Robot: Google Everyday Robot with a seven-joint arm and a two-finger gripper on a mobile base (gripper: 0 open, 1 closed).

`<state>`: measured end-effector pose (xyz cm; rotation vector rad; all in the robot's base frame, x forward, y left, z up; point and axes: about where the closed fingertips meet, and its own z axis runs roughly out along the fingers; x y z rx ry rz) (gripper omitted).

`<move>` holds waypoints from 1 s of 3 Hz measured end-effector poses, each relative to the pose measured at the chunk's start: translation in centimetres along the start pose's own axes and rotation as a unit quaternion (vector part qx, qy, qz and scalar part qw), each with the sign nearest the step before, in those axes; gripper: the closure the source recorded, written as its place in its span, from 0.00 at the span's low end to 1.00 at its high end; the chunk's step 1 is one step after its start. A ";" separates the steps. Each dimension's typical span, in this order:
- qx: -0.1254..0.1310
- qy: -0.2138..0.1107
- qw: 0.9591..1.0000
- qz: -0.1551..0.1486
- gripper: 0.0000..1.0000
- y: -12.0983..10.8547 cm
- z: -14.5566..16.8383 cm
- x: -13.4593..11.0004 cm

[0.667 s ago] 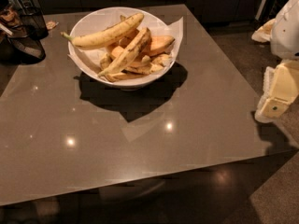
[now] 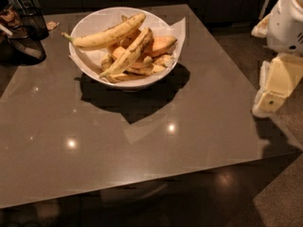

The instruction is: Pick banana from white bowl

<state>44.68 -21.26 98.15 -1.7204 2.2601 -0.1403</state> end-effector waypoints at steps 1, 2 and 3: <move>-0.002 0.014 1.000 -0.016 0.00 -1.6 -0.1 -1.7; 0.002 0.032 0.998 -0.052 0.00 -2.9 0.0 -3.9; 0.013 0.026 0.998 -0.054 0.00 -3.3 -0.1 -4.4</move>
Offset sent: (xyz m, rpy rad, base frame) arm 0.0488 0.0442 0.0157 -0.1835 0.0556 0.1528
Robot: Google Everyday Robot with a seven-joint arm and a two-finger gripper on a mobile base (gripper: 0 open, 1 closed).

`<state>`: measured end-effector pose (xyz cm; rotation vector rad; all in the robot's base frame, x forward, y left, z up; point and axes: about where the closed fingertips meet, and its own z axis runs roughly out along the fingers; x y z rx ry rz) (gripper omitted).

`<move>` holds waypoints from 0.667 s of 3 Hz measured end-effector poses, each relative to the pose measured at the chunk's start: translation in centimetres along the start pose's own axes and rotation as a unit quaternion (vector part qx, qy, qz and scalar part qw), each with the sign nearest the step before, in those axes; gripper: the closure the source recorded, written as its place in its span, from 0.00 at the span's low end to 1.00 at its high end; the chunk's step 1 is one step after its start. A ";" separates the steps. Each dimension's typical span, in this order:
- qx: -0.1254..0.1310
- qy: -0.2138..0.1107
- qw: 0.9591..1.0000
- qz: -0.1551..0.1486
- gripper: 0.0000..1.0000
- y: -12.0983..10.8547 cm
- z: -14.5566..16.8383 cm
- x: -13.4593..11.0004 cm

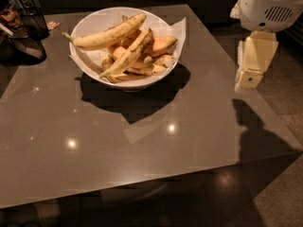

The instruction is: Pick banana from white bowl

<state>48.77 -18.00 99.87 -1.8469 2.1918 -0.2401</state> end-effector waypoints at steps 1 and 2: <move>0.011 -0.012 1.000 -0.011 0.00 -0.8 -0.2 -0.8; 0.025 -0.006 0.999 -0.040 0.00 -2.6 -0.7 -2.6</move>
Offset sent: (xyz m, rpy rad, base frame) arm 0.0448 0.0367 0.0250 -0.0919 -0.0488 0.1370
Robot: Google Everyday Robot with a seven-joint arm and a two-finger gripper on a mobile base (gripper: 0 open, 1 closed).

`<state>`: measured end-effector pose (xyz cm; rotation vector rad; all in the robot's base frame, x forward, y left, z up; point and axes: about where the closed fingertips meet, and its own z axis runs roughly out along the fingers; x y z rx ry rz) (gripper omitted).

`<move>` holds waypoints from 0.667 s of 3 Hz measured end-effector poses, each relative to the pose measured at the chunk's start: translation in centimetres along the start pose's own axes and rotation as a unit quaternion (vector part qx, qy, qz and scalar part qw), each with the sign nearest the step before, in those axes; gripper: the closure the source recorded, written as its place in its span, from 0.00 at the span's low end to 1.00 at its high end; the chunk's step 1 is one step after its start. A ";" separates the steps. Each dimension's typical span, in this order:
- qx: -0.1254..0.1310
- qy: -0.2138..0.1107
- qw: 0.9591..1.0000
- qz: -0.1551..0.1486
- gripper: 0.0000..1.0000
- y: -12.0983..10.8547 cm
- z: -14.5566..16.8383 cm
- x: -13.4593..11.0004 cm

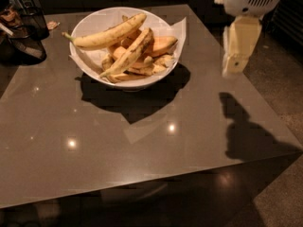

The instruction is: Pick banana from white bowl

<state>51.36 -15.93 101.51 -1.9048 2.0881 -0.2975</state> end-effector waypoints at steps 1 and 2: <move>0.017 0.012 0.999 -0.030 0.00 -1.7 -0.5 -1.9; 0.029 0.007 0.999 -0.030 0.00 -2.1 -0.7 -2.2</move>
Offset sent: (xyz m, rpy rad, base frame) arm 0.0143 0.0154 0.0106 -0.0413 -0.0308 0.0396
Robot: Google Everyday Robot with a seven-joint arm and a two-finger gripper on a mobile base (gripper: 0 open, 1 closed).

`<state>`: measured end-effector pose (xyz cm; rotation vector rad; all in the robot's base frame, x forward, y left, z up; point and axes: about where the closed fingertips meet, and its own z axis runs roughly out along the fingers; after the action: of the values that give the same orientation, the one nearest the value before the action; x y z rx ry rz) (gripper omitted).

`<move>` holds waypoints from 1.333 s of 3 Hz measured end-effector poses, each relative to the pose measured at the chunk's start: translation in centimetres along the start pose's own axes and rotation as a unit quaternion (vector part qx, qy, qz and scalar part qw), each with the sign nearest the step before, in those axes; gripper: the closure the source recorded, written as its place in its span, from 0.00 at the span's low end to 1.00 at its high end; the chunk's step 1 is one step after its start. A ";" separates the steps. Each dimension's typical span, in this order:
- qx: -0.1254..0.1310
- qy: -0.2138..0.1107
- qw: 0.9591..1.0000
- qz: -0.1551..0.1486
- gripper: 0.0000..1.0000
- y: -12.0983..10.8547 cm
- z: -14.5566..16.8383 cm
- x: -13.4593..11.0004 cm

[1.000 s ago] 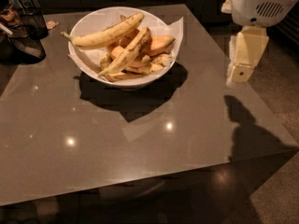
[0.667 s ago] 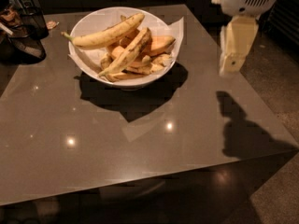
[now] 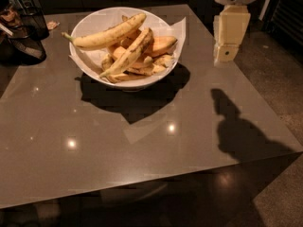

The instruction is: Pick banana from white bowl

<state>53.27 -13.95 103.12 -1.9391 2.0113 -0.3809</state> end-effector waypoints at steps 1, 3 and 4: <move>0.014 -0.038 0.999 0.004 0.00 -2.2 -0.7 -1.4; 0.032 -0.054 0.998 -0.003 0.00 -2.6 -1.0 -1.8; 0.018 -0.080 0.996 -0.036 0.00 -3.4 0.2 -3.7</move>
Offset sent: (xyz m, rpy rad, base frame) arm 0.0321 0.0230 0.0253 0.0862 -0.0179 0.0483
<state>56.53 -10.39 104.49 -1.9573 1.8269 -0.2680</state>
